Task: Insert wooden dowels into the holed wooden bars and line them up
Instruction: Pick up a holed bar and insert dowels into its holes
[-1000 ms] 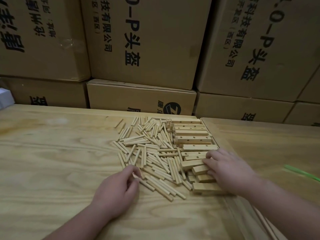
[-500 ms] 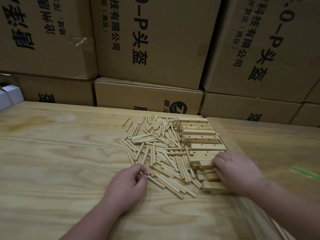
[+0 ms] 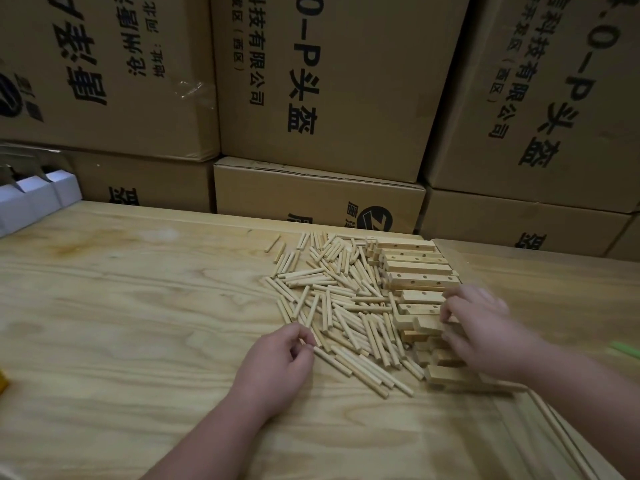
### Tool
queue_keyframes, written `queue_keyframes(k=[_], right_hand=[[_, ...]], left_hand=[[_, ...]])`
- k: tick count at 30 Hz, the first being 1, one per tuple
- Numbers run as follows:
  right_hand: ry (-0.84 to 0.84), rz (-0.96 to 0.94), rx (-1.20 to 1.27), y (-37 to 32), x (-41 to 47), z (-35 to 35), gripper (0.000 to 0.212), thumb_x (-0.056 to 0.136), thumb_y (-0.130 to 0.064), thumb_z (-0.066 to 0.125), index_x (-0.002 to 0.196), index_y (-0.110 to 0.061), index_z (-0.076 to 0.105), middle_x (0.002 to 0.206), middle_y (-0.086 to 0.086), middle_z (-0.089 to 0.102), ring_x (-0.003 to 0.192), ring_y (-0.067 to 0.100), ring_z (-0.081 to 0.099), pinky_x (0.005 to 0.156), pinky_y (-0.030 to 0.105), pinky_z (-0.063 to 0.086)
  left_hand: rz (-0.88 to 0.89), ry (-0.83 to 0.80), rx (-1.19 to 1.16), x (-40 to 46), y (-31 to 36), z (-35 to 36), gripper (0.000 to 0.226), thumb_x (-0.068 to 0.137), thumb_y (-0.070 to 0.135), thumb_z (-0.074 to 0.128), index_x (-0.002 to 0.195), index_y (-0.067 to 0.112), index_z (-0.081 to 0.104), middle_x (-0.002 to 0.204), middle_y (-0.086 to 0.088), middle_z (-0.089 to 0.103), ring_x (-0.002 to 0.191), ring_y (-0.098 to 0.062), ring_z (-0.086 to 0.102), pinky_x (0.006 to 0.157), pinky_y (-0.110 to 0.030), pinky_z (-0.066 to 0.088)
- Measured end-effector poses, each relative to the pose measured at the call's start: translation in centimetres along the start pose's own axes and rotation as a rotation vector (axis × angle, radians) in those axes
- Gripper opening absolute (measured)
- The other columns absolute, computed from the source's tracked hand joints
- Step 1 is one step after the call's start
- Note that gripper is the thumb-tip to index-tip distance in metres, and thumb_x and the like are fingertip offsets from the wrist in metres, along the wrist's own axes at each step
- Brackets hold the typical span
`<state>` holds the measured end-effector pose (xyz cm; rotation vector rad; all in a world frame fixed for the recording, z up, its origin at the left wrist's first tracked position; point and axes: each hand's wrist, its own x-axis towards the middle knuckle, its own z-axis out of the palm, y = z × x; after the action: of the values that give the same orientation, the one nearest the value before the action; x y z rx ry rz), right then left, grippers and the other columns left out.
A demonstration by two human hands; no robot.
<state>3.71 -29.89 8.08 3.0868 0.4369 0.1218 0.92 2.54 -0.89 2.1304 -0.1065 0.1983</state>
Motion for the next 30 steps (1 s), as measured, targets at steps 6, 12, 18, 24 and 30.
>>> queue_keyframes(k=[6,12,18,24,30], right_hand=[[0.308,0.066,0.708,-6.9,-1.3,-3.1,0.013,0.086,-0.041,0.068,0.093,-0.040,0.057,0.099,-0.024,0.064,0.099,-0.008,0.057,0.083,0.017,0.048],[0.153,0.180,1.358,-15.3,0.2,-0.9,0.009,0.085,-0.020,0.075,0.091,-0.020,0.069,0.084,-0.007,0.074,0.072,0.008,0.071,0.063,0.020,0.057],[0.140,0.263,1.588,-19.9,3.2,2.9,0.012,0.096,-0.023,0.065,0.090,-0.016,0.073,0.085,0.003,0.077,0.065,0.016,0.069,0.063,0.030,0.059],[0.476,0.289,1.133,-18.0,4.1,6.4,0.011,0.092,-0.025,0.065,0.084,-0.030,0.069,0.077,-0.012,0.070,0.070,0.002,0.064,0.063,0.018,0.051],[0.486,0.146,0.595,-17.1,3.9,7.9,0.012,0.081,-0.027,0.075,0.075,-0.032,0.065,0.082,-0.017,0.057,0.089,0.015,0.054,0.084,0.041,0.046]], left_hand=[[-0.156,0.117,-0.477,0.6,-0.1,-0.7,0.026,0.095,0.006,0.062,0.083,0.027,0.072,0.061,0.005,0.062,0.051,-0.007,0.049,0.048,-0.019,0.039],[-0.188,0.051,-1.020,0.2,0.0,-1.7,0.035,0.097,0.030,0.050,0.111,0.004,0.069,0.090,-0.013,0.072,0.068,-0.023,0.067,0.054,-0.031,0.056],[-0.184,-0.021,-0.882,-0.3,-0.4,-1.8,0.024,0.085,0.037,0.069,0.101,0.020,0.076,0.081,-0.016,0.067,0.057,-0.025,0.058,0.051,-0.028,0.045],[-0.353,0.121,-1.317,2.5,-1.0,-3.2,0.029,0.078,0.028,0.063,0.105,0.022,0.071,0.067,-0.001,0.050,0.046,-0.012,0.039,0.040,-0.020,0.032],[-0.419,0.087,-1.381,3.4,-1.4,-3.7,0.041,0.096,0.034,0.044,0.123,0.013,0.068,0.071,-0.004,0.050,0.053,-0.016,0.041,0.045,-0.026,0.036]])
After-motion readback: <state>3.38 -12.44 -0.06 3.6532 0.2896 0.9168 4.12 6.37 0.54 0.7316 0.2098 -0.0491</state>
